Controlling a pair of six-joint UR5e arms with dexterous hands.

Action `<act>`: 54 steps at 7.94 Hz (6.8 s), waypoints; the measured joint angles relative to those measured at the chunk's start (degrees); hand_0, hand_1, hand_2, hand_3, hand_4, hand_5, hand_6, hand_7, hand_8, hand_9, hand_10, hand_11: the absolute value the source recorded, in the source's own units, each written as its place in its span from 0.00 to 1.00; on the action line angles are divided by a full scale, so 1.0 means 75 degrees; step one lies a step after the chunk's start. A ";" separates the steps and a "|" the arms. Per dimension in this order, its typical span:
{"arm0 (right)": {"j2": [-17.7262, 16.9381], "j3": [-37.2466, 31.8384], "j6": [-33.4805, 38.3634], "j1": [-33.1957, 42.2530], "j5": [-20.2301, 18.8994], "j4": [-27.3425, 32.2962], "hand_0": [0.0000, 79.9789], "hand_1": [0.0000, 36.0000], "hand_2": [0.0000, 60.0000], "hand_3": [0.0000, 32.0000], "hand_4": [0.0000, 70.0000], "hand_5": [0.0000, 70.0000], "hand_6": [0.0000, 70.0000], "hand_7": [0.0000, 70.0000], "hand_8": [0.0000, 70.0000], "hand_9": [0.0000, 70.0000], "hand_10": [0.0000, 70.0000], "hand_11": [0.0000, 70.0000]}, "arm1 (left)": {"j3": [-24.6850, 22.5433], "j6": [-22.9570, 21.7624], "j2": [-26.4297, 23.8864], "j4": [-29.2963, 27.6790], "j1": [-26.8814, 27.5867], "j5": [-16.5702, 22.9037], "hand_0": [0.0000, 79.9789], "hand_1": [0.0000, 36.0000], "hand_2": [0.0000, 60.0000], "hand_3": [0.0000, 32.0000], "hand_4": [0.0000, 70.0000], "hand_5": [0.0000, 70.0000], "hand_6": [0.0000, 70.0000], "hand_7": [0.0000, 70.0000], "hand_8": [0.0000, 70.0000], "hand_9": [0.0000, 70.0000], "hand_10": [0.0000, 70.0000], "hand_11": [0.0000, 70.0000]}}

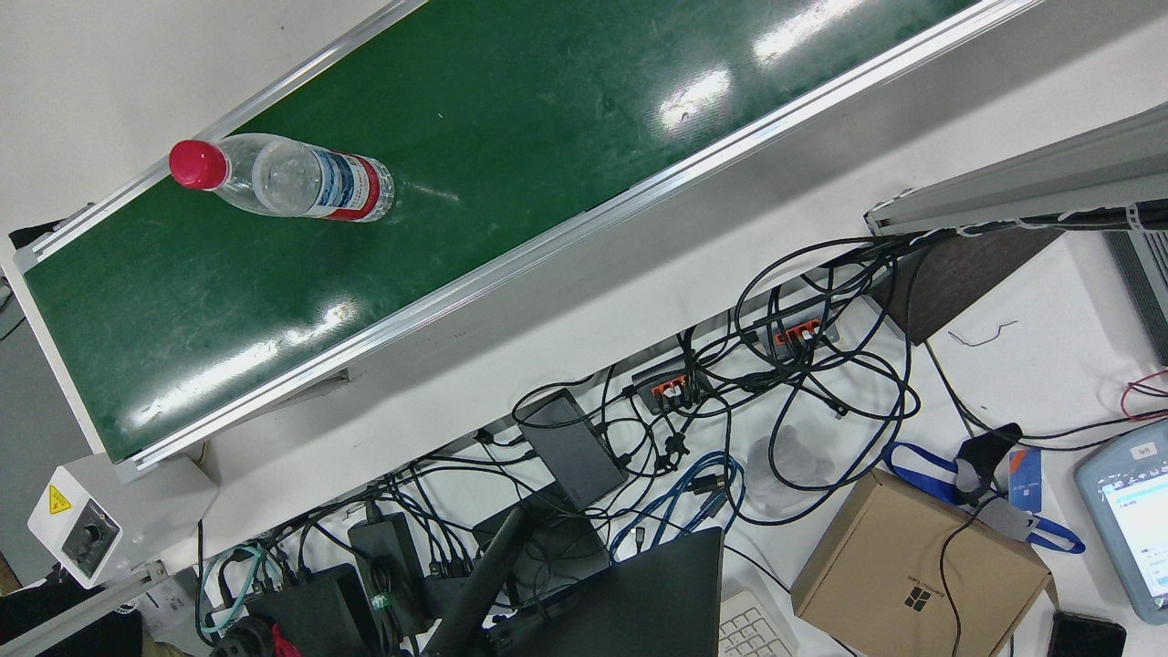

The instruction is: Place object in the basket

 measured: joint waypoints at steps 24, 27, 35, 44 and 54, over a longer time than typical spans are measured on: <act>0.0000 0.0000 0.0000 0.0000 0.0000 0.0000 0.00 0.00 0.00 0.00 0.00 0.00 0.00 0.00 0.00 0.00 0.00 0.00 | -0.0017 -0.0040 -0.0093 -0.0011 0.0007 0.0031 0.74 0.35 0.00 0.28 0.02 0.37 0.09 0.04 0.18 0.18 0.07 0.12; 0.0000 0.0000 0.0000 0.0000 0.0000 0.0000 0.00 0.00 0.00 0.00 0.00 0.00 0.00 0.00 0.00 0.00 0.00 0.00 | -0.0011 -0.0048 -0.0084 -0.0011 0.0006 0.0028 0.74 0.33 0.00 0.32 0.00 0.36 0.07 0.02 0.14 0.16 0.06 0.11; 0.0000 0.0000 0.0000 0.0000 0.0000 0.0000 0.00 0.00 0.00 0.00 0.00 0.00 0.00 0.00 0.00 0.00 0.00 0.00 | 0.0025 -0.0052 -0.0028 0.0388 -0.0037 0.0053 0.76 0.40 0.00 0.27 0.02 0.37 0.09 0.03 0.18 0.18 0.06 0.11; 0.0000 0.0000 0.0000 0.0000 0.0000 0.0000 0.00 0.00 0.00 0.00 0.00 0.00 0.00 0.00 0.00 0.00 0.00 0.00 | -0.0057 -0.0048 -0.0241 0.0526 0.0016 -0.0017 0.76 0.32 0.00 0.36 0.00 0.36 0.06 0.03 0.13 0.14 0.06 0.11; 0.0000 0.0000 0.0000 0.0000 0.0000 0.0000 0.00 0.00 0.00 0.00 0.00 0.00 0.00 0.00 0.00 0.00 0.00 0.00 | -0.0109 0.0421 -0.1045 0.1255 0.1184 -0.1288 0.71 0.19 0.00 0.42 0.00 0.34 0.05 0.04 0.15 0.14 0.08 0.13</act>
